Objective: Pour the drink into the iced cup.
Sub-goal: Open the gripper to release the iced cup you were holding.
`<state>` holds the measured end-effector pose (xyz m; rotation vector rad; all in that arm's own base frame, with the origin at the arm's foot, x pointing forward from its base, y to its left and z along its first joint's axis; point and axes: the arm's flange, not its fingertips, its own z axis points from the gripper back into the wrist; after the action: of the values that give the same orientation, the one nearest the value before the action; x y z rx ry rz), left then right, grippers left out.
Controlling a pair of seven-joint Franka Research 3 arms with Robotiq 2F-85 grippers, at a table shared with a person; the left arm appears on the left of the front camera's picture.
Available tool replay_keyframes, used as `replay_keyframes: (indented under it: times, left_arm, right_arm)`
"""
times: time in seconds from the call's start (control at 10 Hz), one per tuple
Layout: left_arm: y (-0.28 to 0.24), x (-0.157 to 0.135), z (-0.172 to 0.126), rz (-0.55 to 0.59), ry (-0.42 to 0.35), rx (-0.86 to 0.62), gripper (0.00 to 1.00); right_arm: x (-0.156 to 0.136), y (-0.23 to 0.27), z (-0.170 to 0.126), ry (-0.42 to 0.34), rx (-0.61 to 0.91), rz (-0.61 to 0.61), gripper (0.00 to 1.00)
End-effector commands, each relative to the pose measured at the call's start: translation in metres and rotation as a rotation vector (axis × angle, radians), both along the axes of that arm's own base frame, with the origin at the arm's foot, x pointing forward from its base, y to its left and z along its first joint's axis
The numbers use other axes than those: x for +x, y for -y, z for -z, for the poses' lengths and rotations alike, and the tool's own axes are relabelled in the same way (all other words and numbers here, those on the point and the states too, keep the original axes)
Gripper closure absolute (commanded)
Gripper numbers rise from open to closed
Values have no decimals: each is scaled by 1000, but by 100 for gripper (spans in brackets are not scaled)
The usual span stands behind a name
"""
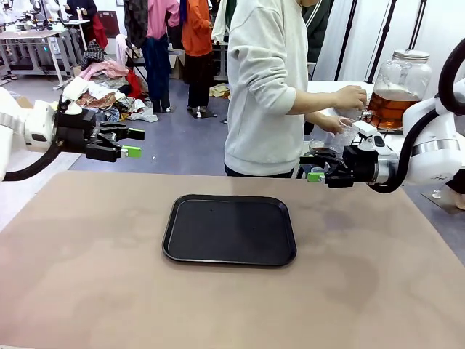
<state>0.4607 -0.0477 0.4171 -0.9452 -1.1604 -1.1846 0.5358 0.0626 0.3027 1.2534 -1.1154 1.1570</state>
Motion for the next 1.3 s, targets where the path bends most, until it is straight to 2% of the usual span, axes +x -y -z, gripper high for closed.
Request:
replay_keyframes:
  times: [0.0,1.2]
  left_arm:
    - [0,-1,-1,0,4,0,0]
    - [0,-1,-1,0,4,0,0]
  right_arm:
    - [2,0,-3,2,0,1,0]
    - [2,0,-3,2,0,1,0]
